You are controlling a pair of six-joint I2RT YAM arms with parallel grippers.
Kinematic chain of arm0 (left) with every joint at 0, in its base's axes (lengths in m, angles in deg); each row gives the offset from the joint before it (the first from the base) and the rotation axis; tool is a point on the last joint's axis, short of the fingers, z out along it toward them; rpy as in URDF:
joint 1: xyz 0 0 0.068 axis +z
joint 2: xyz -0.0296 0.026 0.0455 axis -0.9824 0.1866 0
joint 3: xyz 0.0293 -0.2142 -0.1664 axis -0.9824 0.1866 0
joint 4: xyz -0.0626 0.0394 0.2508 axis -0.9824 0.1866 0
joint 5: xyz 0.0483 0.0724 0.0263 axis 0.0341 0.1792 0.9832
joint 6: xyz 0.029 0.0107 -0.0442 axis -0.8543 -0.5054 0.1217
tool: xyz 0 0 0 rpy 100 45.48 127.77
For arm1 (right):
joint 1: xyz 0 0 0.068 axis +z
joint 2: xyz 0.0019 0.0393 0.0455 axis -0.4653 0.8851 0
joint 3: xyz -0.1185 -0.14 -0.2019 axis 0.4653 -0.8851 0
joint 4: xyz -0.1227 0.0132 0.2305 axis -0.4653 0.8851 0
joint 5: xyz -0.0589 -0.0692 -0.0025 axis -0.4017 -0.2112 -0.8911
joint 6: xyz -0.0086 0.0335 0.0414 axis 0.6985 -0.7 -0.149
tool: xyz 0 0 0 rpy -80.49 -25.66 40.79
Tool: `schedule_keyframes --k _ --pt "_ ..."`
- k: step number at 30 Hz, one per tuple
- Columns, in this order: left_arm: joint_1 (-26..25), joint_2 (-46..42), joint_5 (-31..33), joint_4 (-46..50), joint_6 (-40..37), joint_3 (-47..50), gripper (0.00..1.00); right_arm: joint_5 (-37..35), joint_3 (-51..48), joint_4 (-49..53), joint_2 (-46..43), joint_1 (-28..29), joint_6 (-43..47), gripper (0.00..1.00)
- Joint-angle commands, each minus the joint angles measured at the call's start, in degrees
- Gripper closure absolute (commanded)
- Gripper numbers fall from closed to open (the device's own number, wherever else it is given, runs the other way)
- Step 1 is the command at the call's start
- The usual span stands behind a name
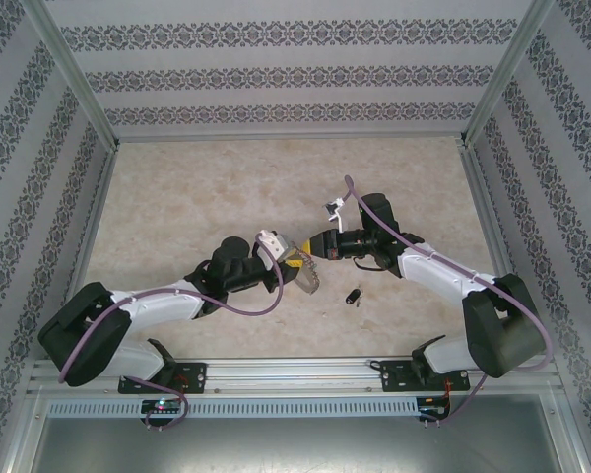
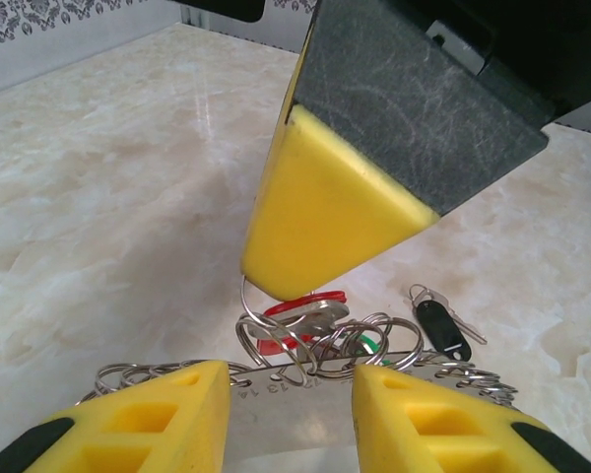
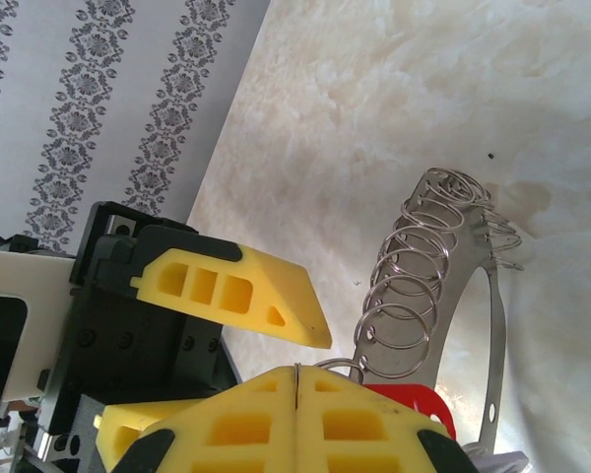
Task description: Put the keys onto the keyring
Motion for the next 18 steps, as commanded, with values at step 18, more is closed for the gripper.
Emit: schedule_keyframes --k 18 --pt "-1.5 1.5 1.4 -4.5 -1.0 -2.1 0.73 1.4 1.4 -1.1 -2.2 1.2 0.9 1.0"
